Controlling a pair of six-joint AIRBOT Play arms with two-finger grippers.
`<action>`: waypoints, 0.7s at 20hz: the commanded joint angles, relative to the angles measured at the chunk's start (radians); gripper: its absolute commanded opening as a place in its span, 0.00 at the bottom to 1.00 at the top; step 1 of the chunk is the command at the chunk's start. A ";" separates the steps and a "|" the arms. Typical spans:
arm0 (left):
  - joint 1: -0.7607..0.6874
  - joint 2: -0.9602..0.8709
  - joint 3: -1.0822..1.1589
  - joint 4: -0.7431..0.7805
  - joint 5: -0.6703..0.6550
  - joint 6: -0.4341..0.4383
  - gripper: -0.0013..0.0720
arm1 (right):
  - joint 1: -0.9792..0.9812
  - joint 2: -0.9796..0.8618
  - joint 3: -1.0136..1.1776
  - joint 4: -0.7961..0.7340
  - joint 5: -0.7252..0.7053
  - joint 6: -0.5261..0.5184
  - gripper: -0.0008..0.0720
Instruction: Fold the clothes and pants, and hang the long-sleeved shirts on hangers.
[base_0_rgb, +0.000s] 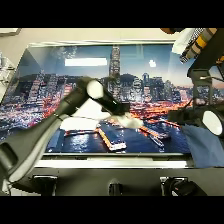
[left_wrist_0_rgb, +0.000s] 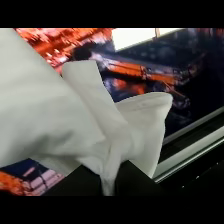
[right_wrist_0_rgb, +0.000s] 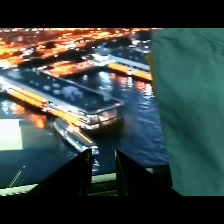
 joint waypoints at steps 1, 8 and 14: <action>-0.124 -0.097 -0.002 -0.046 0.014 -0.109 0.16 | 0.001 0.026 -0.002 -0.050 0.042 0.043 0.30; 0.122 0.089 0.008 0.047 -0.147 0.032 0.65 | -0.318 -0.035 -0.002 0.320 -0.076 0.007 0.45; 0.441 0.294 0.008 0.140 -0.252 0.159 0.65 | -0.820 -0.270 -0.188 1.038 -0.028 -0.428 0.59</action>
